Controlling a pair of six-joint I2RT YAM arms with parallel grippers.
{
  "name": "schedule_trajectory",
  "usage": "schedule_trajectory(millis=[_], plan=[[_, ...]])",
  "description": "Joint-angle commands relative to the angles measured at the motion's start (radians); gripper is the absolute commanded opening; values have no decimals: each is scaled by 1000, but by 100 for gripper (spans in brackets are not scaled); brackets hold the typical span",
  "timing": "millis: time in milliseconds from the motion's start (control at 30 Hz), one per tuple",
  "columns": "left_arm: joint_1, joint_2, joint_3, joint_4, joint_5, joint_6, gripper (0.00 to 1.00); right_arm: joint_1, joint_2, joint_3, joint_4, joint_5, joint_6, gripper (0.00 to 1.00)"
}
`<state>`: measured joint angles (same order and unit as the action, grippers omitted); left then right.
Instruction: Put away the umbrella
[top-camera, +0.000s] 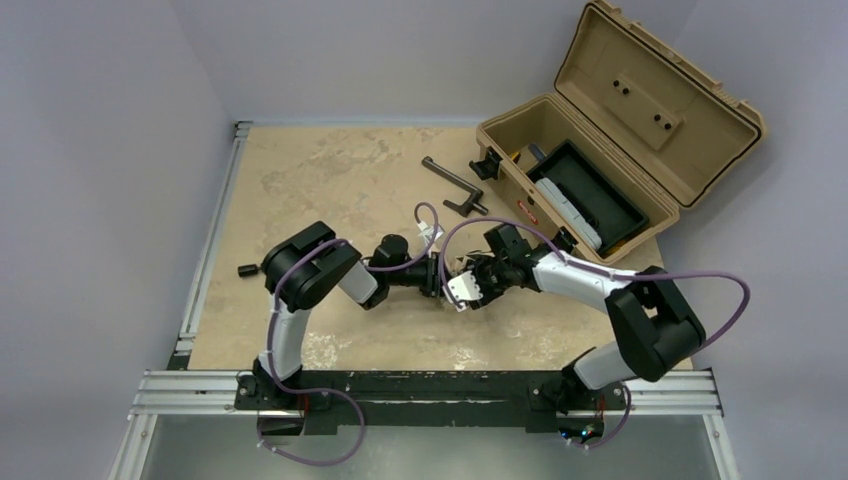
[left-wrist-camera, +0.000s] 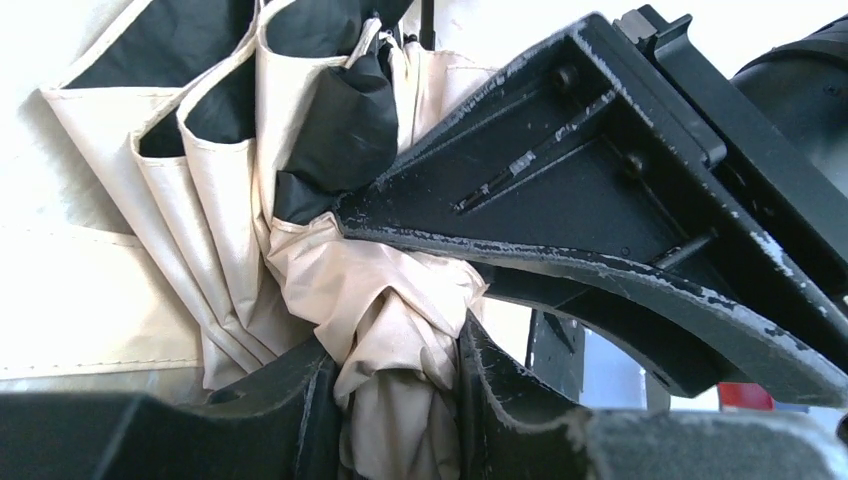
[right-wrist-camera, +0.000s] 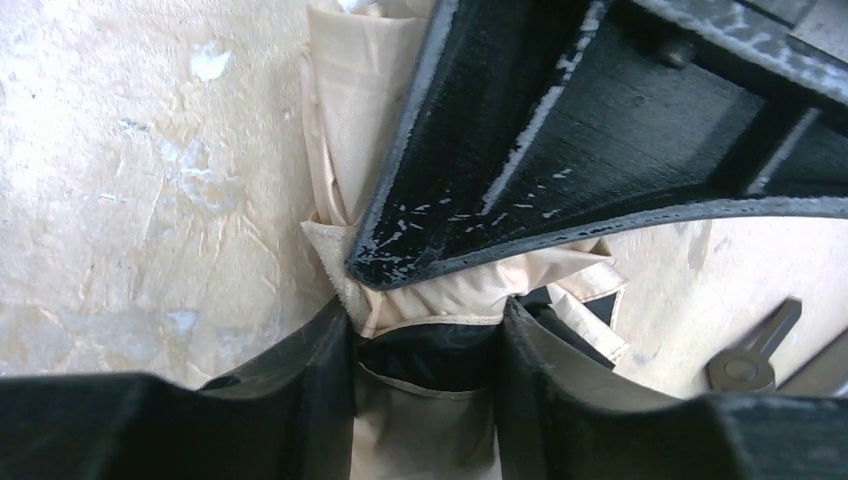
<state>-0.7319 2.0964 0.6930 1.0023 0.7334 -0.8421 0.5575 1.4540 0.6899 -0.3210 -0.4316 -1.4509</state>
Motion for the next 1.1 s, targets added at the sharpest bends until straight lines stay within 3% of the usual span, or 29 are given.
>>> schedule_trajectory(millis=[0,167,267,400,467,533,667,833,1067], plan=[[35,37,-160,-376,47,-55,30,-7,99,24,-88,134,108,17],[103,-177,-213,-292,44,-91,59,-7,154,75,-189,111,153,13],[134,-338,-262,-323,5,-48,61,-8,208,123,-251,79,207,12],[129,-632,-360,-493,-168,156,61,-7,296,213,-346,24,258,12],[88,-805,-428,-537,-267,274,61,-7,344,261,-415,-2,274,11],[-23,-989,-492,-563,-479,398,61,-7,394,312,-462,-11,299,11],[-247,-1223,-623,-448,-743,614,62,-6,499,385,-568,-54,310,10],[-299,-1246,-583,-517,-836,770,65,23,601,459,-652,-104,332,7],[-412,-1002,-417,-555,-923,1048,66,67,689,521,-672,-127,376,5]])
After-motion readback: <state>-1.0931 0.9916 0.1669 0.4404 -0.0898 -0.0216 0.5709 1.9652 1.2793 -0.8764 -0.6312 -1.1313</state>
